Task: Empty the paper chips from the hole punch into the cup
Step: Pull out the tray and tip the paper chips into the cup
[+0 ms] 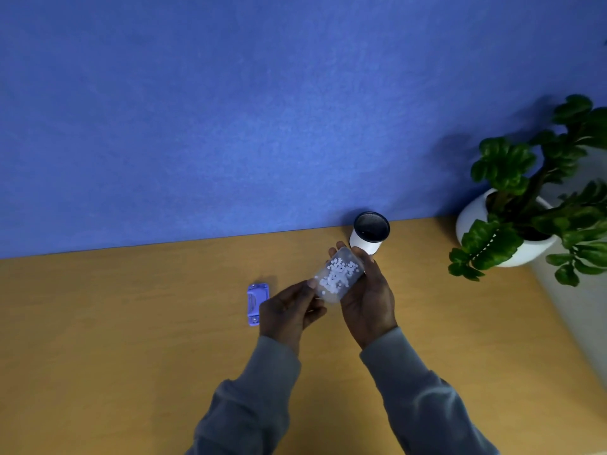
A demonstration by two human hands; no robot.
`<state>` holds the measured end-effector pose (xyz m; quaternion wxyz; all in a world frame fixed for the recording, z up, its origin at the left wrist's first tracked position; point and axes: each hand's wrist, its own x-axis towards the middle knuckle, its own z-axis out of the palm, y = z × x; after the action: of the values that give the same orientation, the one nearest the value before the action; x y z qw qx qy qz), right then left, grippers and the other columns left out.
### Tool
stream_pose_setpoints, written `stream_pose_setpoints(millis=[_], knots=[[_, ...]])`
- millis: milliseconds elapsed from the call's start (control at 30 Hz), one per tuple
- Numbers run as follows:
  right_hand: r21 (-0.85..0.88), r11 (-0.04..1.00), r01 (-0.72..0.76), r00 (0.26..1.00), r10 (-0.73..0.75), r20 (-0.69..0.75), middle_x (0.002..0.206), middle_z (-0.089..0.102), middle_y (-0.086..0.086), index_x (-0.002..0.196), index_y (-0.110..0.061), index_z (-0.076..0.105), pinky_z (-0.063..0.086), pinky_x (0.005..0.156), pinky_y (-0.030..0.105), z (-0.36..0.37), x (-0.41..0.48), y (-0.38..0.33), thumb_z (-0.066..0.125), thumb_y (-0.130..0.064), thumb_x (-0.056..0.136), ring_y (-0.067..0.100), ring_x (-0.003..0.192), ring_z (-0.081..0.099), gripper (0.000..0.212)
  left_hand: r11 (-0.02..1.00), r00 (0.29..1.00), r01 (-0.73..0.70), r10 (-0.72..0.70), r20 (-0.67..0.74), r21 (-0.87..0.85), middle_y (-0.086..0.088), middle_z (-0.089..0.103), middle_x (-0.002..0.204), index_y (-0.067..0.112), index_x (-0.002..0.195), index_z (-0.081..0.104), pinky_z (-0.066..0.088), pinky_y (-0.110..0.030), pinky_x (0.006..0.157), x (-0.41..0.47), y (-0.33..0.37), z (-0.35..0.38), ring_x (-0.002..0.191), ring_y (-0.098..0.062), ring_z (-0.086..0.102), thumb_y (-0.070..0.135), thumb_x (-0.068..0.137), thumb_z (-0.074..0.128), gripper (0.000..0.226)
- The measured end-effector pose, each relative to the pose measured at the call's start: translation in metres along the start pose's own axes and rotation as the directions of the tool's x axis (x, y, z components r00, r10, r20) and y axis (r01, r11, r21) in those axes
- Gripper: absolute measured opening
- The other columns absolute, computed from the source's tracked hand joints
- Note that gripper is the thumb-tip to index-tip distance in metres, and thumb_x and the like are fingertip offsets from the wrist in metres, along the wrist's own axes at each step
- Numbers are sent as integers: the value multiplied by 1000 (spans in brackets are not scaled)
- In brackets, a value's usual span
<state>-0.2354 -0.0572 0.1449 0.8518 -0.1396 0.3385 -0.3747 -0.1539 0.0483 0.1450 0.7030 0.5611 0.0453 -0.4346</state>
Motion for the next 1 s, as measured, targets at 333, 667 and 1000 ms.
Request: stream_pose_setpoints(millis=[333,667,1000], knots=[[-15,999,50,998,-50,28,126,71,22,126,-4,62,62,82,36,-18,-27,-10,58,-13,98,30,112,72,29,990,999,-6,-1,48,138,-10,80,83,11,84,83,58,-27,58,18,24,1,72,-20,76,24,77,84,14],[-3,997,81,994,-81,-70,122,71,21,134,7,57,62,89,36,-26,-26,-17,54,-13,102,28,106,73,38,994,994,70,-78,83,86,-8,77,72,8,72,81,59,-28,57,15,10,16,62,-16,72,15,80,80,11],[-302,953,24,987,-71,-145,106,79,17,100,-7,81,63,74,35,-36,-13,-40,67,-21,96,28,97,77,20,992,995,61,-69,78,106,-14,74,77,-1,88,77,60,-28,58,26,11,27,67,-22,68,9,84,76,11]])
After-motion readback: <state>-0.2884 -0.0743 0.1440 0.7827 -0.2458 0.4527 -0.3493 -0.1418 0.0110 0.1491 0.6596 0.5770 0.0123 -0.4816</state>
